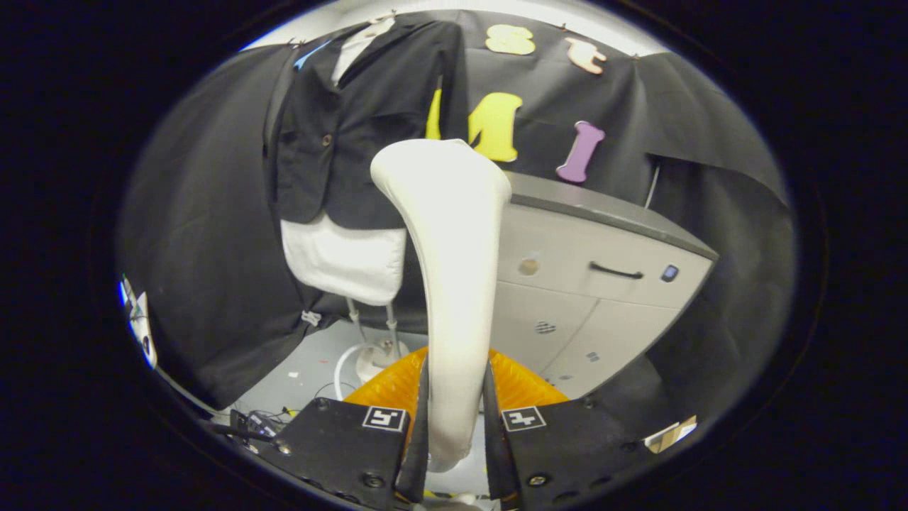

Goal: Iron the clothes twice with a garment steamer, once on the left side and once on the right side.

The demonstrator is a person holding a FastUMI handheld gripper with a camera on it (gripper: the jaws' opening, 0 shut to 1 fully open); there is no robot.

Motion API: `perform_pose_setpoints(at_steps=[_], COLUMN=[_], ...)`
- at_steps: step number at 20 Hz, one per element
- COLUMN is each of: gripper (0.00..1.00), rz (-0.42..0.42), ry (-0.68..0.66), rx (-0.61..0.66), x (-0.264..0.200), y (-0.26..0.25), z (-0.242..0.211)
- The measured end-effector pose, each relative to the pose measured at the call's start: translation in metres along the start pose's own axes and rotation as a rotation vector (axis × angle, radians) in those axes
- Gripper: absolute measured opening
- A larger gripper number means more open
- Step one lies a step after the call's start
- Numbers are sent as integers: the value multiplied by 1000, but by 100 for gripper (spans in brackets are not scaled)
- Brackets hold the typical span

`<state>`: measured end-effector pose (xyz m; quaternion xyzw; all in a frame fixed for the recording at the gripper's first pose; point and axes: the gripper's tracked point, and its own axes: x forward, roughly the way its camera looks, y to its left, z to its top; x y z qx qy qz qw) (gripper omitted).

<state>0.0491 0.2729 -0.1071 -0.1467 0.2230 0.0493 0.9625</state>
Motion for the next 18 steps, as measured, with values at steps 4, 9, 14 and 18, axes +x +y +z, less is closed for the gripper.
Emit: perform_pose_setpoints(at_steps=[4, 9, 14, 18], gripper=[36, 36, 36, 36], rz=[-63, -73, -40, -25], ry=[-11, -27, -43, -52], rx=[56, 124, 181, 197], x=[-29, -63, -89, -104], y=[-78, -142, -173, -190], z=[-13, -28, -37, -45])
